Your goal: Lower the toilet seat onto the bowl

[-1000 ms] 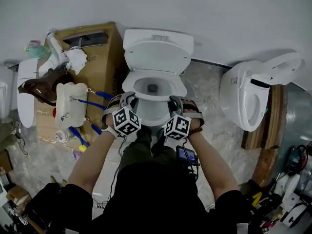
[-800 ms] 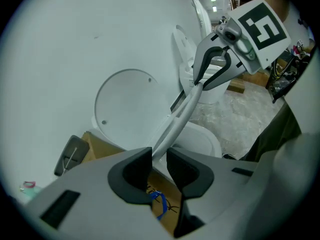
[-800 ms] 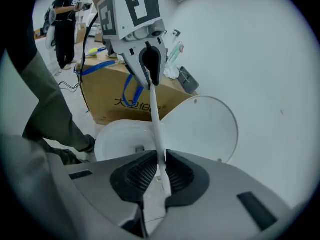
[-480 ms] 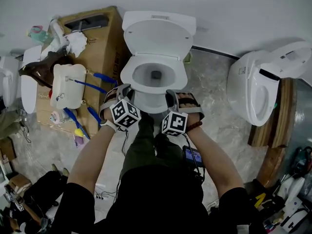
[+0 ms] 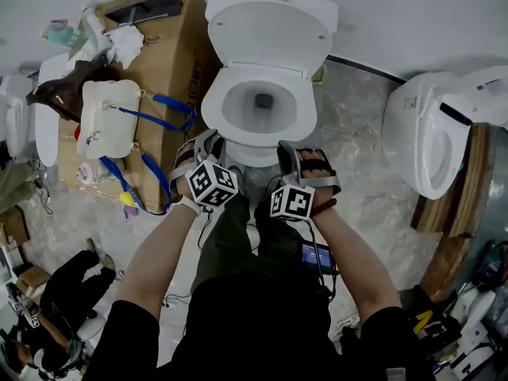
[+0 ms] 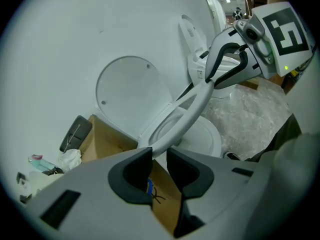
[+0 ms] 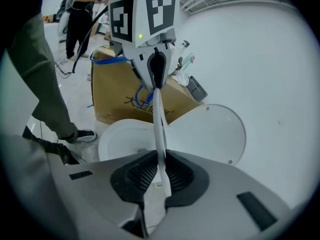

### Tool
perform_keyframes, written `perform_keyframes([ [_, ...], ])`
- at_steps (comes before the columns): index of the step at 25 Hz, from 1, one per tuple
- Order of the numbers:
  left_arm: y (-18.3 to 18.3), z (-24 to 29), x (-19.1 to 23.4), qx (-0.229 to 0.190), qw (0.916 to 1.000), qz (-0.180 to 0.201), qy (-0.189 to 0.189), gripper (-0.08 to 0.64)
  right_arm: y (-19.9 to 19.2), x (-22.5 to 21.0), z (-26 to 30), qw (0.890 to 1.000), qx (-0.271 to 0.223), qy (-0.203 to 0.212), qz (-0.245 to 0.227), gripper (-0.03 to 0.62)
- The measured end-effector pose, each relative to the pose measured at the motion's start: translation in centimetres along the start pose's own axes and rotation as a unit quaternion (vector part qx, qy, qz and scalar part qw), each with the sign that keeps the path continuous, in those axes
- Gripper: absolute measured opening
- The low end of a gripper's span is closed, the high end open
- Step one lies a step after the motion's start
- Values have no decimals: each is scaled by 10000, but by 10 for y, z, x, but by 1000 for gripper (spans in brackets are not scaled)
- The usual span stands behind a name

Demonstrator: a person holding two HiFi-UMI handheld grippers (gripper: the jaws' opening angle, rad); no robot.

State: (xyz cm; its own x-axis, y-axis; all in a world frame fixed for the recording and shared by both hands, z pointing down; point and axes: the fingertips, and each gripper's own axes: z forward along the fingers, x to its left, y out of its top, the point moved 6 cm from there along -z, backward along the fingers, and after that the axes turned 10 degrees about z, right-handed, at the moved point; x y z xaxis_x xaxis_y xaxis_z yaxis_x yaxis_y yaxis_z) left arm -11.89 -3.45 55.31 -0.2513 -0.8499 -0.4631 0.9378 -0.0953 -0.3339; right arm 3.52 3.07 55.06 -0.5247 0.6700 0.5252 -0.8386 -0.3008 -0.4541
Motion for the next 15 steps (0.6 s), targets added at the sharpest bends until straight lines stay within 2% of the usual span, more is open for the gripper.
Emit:
perform_keyframes([
  [6,-20,11,-17,-250,9993,247,-145,100,-7,27,11,9997,65,76,-239,66],
  [11,-39,17,-36,-455,9978,420,-223,104,-14,51,16,9999,28,116,-122,67],
  [13,-41,20,-40,-535,9978,348,-199,104,-17,55,18,9999,1,30,-144,67],
  [15,-48,22,-42,-549,9983,34,-178,104,-19,59,19,9998,-9,-36,-188,67],
])
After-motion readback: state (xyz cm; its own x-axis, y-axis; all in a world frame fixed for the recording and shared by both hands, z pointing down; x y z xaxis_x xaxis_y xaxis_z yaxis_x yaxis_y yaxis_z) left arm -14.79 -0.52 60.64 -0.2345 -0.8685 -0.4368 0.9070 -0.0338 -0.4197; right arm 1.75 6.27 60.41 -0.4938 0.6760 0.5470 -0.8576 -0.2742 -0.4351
